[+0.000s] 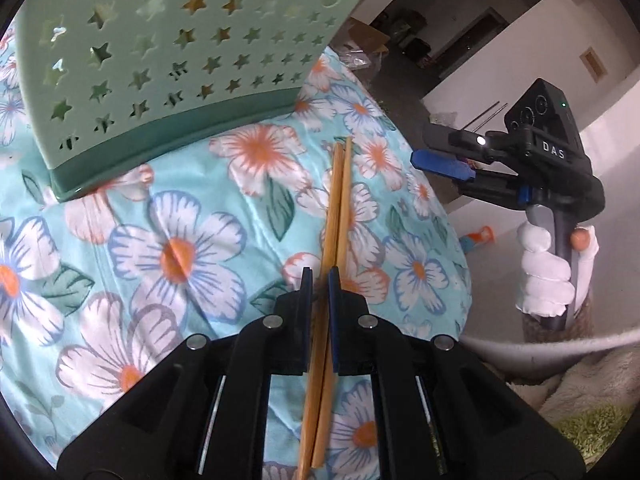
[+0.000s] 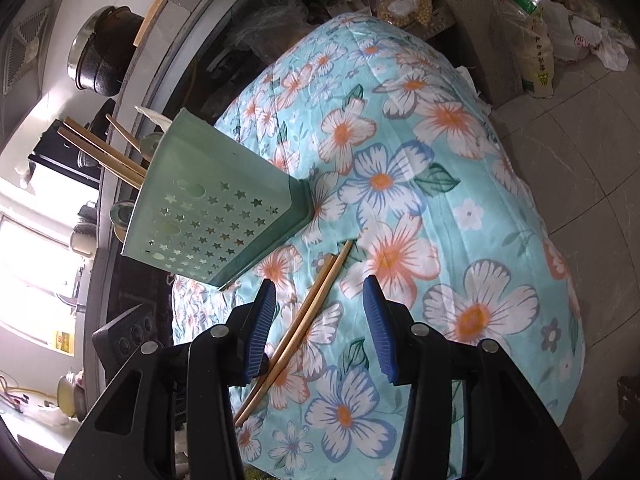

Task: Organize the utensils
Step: 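Move both tools down to the last two bamboo chopsticks on the quilt, then close the left tool on one chopstick while the right tool hovers beside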

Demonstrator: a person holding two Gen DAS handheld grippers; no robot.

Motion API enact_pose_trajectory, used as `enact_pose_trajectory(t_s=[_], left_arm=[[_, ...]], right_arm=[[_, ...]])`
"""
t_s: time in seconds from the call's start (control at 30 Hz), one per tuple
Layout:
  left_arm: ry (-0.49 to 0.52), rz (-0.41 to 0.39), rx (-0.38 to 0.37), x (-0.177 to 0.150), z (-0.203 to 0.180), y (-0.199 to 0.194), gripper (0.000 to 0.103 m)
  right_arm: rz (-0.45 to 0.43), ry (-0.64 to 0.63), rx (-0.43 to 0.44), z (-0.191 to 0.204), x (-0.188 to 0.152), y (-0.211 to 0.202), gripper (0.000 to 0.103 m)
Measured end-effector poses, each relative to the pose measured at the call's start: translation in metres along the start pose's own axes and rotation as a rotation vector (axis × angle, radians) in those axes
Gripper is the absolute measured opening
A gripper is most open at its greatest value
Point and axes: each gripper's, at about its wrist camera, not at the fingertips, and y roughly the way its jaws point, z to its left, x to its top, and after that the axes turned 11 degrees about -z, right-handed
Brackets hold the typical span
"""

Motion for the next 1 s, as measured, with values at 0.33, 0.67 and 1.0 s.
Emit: enact_pose_trajectory(t_s=[0.33,0.67,1.0], left_arm=[[0.089,0.014,0.054,0.003,-0.013,0.007,0.017],[0.137,0.003,0.09,0.01,-0.023,0.023,0.005],[0.115,-0.052,0.083,0.02,-0.025,0.009,0.0]], right_arm=[[0.052,0.03,0.001,-0.002,-0.008,0.015,0.045],[0.062,0.046,0.008,-0.006,-0.011,0.018,0.045],[0.073,0.068,0.019,-0.012,-0.011,0.021,0.045]])
